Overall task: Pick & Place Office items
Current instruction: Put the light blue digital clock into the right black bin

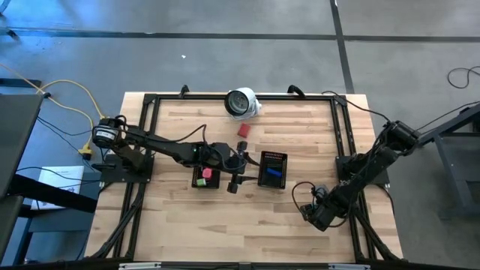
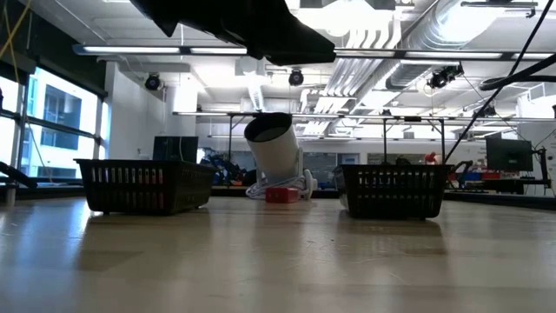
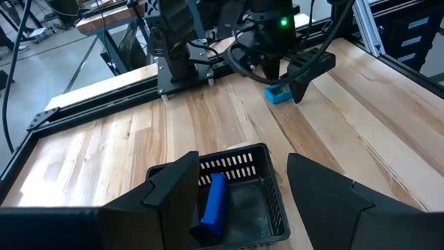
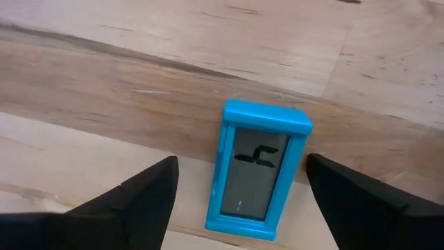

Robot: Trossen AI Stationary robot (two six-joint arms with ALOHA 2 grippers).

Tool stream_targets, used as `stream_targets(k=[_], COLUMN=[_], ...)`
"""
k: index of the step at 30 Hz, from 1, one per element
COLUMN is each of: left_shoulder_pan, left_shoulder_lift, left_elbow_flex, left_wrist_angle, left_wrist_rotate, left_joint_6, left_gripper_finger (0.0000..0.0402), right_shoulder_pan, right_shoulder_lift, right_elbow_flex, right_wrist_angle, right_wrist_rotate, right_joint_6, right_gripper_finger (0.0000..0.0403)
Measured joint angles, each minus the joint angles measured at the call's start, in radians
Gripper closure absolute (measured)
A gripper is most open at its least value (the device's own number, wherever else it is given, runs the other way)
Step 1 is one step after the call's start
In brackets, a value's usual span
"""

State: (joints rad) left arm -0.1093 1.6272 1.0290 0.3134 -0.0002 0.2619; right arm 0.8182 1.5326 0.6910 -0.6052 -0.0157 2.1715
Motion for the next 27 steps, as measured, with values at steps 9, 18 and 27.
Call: stream_targets(k=[9, 18, 27], left_shoulder_pan=[0.000, 0.000, 0.000], left_shoulder_lift=[0.000, 0.000, 0.000], left_elbow_flex=[0.000, 0.000, 0.000], left_wrist_angle=[-0.007, -0.008, -0.008], left_wrist_rotate=[0.000, 0.000, 0.000], left_joint_6=[0.000, 0.000, 0.000], left_gripper_finger=[0.0188, 0.0188, 0.0188], right_shoulder_pan=[-0.010, -0.010, -0.010], right_shoulder_lift=[0.002, 0.003, 0.003], right_elbow_flex=[-0.001, -0.001, -0.002], right_wrist_angle=[-0.011, -0.019, -0.017], right_wrist_rotate=[-0.023, -0.049, -0.067], right_joint_6=[0.001, 0.002, 0.005], right_gripper_finger=[0.0114, 0.0163, 0.0262])
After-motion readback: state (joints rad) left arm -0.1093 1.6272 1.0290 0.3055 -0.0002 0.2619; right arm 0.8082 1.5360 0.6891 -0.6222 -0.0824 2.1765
